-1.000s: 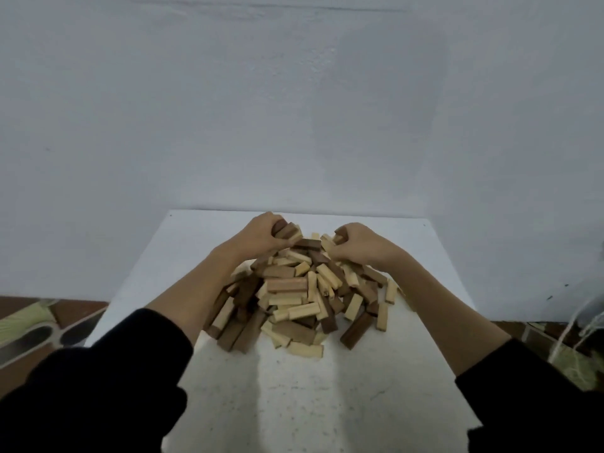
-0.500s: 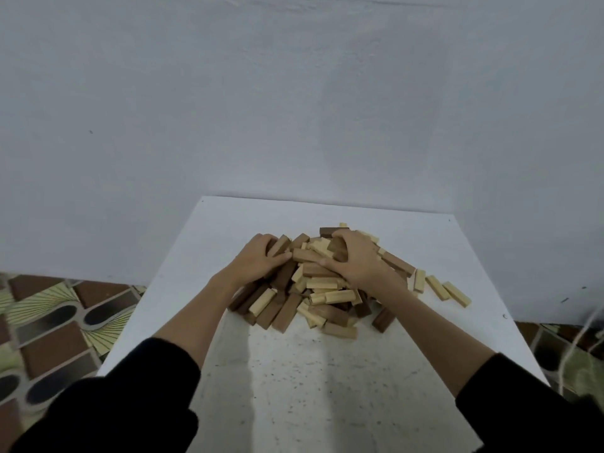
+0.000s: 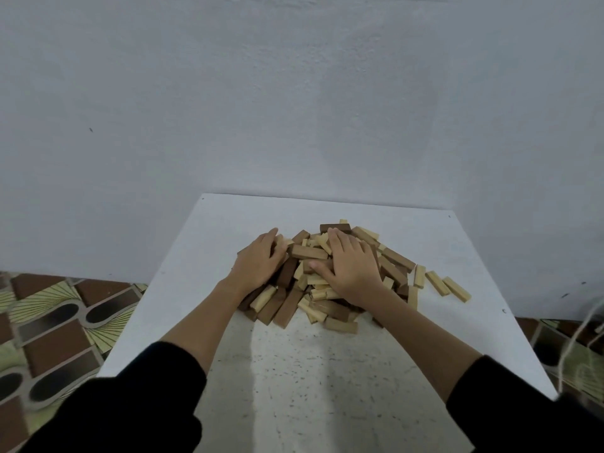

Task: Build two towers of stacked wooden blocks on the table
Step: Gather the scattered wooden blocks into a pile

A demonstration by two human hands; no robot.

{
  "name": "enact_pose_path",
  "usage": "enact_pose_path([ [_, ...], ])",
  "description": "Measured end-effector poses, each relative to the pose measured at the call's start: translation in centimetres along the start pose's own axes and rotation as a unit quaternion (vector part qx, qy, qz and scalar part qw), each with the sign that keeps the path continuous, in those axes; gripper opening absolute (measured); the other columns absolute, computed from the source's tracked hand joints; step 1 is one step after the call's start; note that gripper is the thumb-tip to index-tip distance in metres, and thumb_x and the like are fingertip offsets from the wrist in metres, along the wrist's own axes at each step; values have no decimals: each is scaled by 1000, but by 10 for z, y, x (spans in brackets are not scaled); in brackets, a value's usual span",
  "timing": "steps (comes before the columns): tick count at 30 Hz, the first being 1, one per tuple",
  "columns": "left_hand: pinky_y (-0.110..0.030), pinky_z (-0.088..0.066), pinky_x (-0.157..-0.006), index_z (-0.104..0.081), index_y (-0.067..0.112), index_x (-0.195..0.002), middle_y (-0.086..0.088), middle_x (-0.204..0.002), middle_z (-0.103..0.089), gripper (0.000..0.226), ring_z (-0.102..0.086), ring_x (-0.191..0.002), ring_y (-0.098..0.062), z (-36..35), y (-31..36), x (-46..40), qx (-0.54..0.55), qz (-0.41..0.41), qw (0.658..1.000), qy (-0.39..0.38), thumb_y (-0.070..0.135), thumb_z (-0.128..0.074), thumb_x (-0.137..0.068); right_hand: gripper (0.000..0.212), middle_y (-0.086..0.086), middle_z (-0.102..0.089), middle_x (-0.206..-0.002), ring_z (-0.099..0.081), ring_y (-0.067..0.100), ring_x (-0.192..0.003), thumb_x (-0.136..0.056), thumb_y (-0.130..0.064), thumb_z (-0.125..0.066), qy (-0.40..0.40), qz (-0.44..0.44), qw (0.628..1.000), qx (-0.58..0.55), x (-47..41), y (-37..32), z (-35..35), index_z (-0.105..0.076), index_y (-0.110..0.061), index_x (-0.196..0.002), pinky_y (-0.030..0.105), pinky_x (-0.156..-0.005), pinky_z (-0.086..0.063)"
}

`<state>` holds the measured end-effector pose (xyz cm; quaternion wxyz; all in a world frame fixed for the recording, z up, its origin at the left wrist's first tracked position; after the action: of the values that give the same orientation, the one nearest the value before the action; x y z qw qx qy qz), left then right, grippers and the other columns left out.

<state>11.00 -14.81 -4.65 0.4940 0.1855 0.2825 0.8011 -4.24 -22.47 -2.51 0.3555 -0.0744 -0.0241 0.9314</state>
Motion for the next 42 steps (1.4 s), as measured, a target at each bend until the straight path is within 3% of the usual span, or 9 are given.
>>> enact_pose_path([
  [6, -38, -32, -109, -37, 15, -143, -1, -145, -42, 60, -40, -132, -18, 4, -4, 2, 13, 11, 1000, -7, 55, -30, -98, 102, 3, -21, -155, -22, 22, -141, -72, -77, 4, -17, -8, 1000, -22, -1, 0, 2, -15, -14, -150, 42, -114, -19],
  [8, -40, -42, -96, -55, 15, -117, 0, -117, -61, 64, -54, -110, -19, 5, -8, -1, 5, 25, 1000, -15, 66, -27, -91, 101, 3, -22, -155, -22, 22, -141, -70, -73, 9, -20, -11, 999, -34, 0, 2, 4, -16, -15, -149, 43, -115, -17],
  [10, -37, -43, -81, -56, 13, -96, 0, -90, -60, 55, -55, -90, -20, 5, -12, -4, -6, 32, 999, -19, 62, -30, -93, 90, 4, -22, -155, -21, 22, -142, -82, -72, -1, -17, -12, 998, -61, 0, 5, 6, -16, -14, -149, 43, -116, -14],
  [15, -35, -33, -108, -43, 9, -139, -7, -140, -48, 58, -44, -128, -22, 6, -6, -5, 13, 23, 999, -39, 50, -36, -98, 51, 10, -43, -141, -39, 26, -128, -99, -43, -29, 84, -97, 978, -165, 3, 51, 34, -41, -10, -136, 40, -105, -30],
  [18, -32, -29, -107, -41, 7, -141, -9, -144, -44, 54, -40, -131, -23, 5, -4, -6, 7, 26, 999, -34, 42, -36, -100, 39, 13, -47, -134, -42, 30, -122, -98, -33, -41, 117, -237, 950, -167, 23, 111, 35, -49, -8, -128, 40, -97, -36],
  [23, -33, -28, -108, -38, 5, -142, -12, -146, -41, 51, -39, -133, -25, 6, -4, -8, 7, 28, 999, -19, 36, -37, -101, 43, 17, -41, -131, -37, 35, -120, -94, -33, -47, 30, -396, 911, -109, 64, 173, 6, -43, -5, -126, 44, -95, -34],
  [29, -34, -29, -108, -38, 4, -142, -13, -145, -42, 51, -39, -132, -26, 6, 0, -5, -1, 30, 999, -13, 35, -38, -101, 58, 15, -38, -132, -33, 35, -123, -90, -51, -49, -23, -413, 907, -82, 74, 186, -11, -40, -9, -129, 45, -97, -33],
  [34, -34, -29, -109, -40, 4, -141, -12, -144, -44, 51, -39, -132, -26, 7, -4, -3, -1, 29, 1000, -12, 36, -38, -101, 38, 15, -41, -127, -37, 33, -118, -93, -27, -48, -3, -392, 917, -79, 71, 185, -9, -42, -7, -125, 40, -90, -36],
  [42, -34, -27, -110, -37, 5, -142, -12, -145, -41, 51, -37, -134, -25, 5, -5, 1, 23, 37, 999, -6, 35, -39, -101, 35, 15, -44, -124, -39, 33, -115, -93, -23, -50, 8, -372, 927, -53, 72, 180, -11, -45, -7, -124, 38, -86, -39],
])
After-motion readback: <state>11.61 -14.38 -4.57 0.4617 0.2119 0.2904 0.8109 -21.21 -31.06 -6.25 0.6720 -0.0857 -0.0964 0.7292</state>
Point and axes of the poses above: each hand's wrist, its own x-axis away from the middle knuckle, its own z-axis out of the back of the hand, y = z × x, the point moved 8 cm from there along -x, towards the middle knuckle
